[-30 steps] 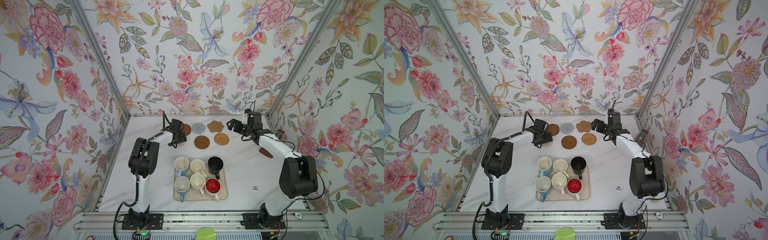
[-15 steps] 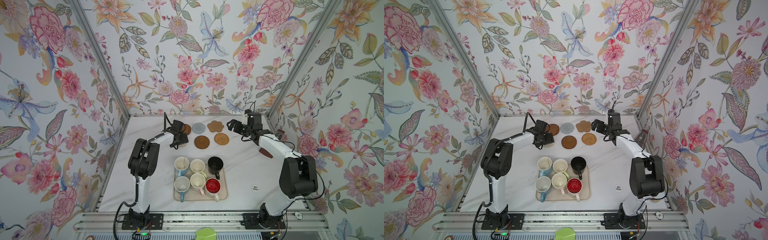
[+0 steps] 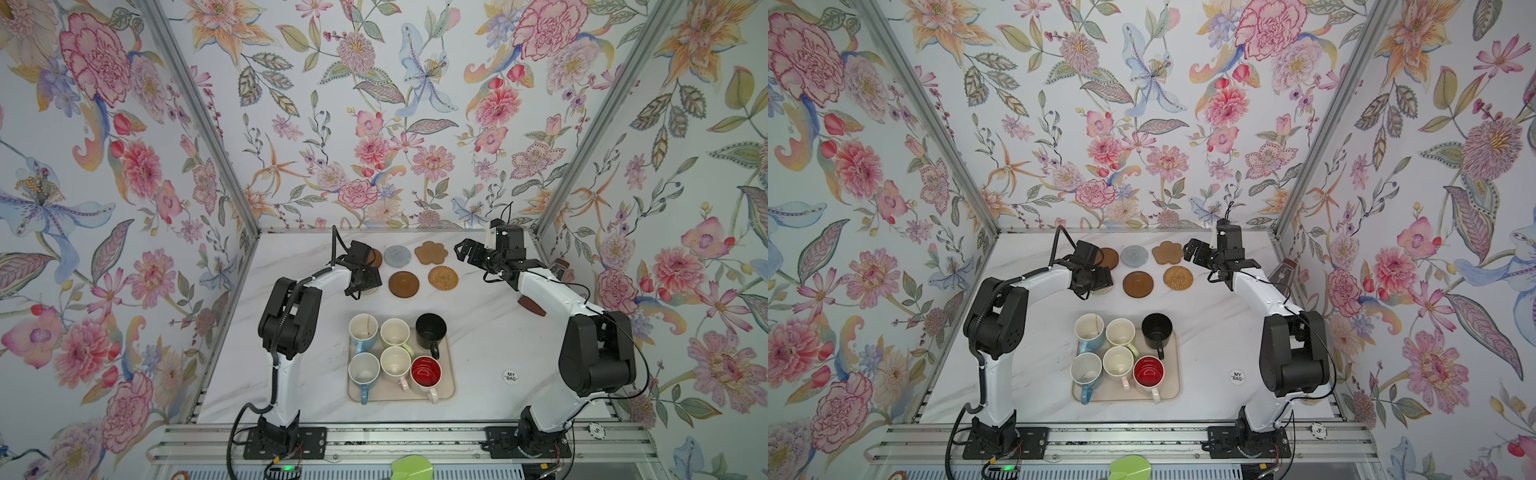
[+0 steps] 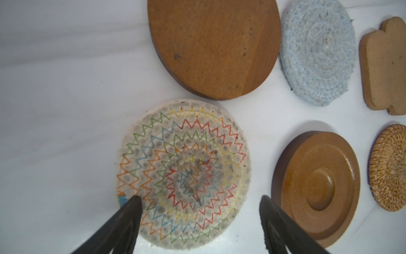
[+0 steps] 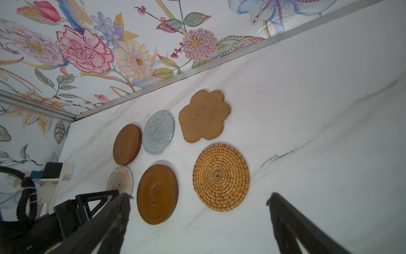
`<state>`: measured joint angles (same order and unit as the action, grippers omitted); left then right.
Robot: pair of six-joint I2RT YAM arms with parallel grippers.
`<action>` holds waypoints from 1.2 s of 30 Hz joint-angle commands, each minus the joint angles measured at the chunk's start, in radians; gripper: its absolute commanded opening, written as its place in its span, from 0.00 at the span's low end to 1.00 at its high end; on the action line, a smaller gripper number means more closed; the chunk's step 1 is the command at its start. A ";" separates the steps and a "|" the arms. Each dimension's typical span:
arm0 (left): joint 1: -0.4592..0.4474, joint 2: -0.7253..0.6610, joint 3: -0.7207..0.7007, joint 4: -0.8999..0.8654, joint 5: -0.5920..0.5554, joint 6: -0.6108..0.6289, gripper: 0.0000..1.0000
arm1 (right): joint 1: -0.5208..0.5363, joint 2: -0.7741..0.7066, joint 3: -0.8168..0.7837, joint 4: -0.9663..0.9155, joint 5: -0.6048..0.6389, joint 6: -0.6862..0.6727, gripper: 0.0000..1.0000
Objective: Place cups on coasters
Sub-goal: Move the coaster to the top-center of the table.
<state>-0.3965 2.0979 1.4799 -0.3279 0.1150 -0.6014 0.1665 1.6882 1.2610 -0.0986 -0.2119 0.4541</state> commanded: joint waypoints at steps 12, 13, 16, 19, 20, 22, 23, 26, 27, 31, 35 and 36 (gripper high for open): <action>-0.021 0.024 0.041 -0.025 0.047 -0.024 0.85 | -0.009 -0.044 -0.031 0.020 -0.013 0.010 0.99; -0.022 0.026 0.043 -0.024 0.050 -0.024 0.85 | -0.010 -0.044 -0.031 0.020 -0.013 0.010 0.99; -0.024 0.032 0.048 -0.021 0.054 -0.025 0.85 | -0.012 -0.045 -0.034 0.020 -0.012 0.011 0.99; -0.027 0.039 0.051 -0.019 0.060 -0.028 0.85 | -0.012 -0.045 -0.034 0.020 -0.012 0.010 0.99; -0.028 0.041 0.053 -0.019 0.061 -0.029 0.85 | -0.013 -0.045 -0.036 0.020 -0.012 0.011 0.99; -0.030 0.044 0.056 -0.015 0.066 -0.031 0.85 | -0.014 -0.046 -0.038 0.020 -0.012 0.011 0.99; -0.029 0.045 0.057 -0.014 0.068 -0.031 0.85 | -0.013 -0.046 -0.038 0.020 -0.011 0.010 0.99; -0.031 0.051 0.063 -0.012 0.070 -0.034 0.85 | -0.014 -0.045 -0.038 0.020 -0.013 0.010 0.99; -0.031 0.053 0.065 -0.012 0.072 -0.035 0.85 | -0.015 -0.044 -0.038 0.020 -0.012 0.011 0.99; -0.034 0.050 0.068 -0.003 0.077 -0.035 0.85 | -0.016 -0.041 -0.036 0.022 -0.013 0.012 0.99; -0.035 0.045 0.071 -0.007 0.080 -0.036 0.85 | -0.015 -0.041 -0.036 0.021 -0.013 0.015 0.99; -0.035 0.042 0.069 -0.007 0.081 -0.036 0.85 | -0.016 -0.041 -0.036 0.022 -0.012 0.014 0.99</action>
<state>-0.4202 2.1208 1.5238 -0.3286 0.1802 -0.6270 0.1555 1.6722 1.2339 -0.0845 -0.2211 0.4549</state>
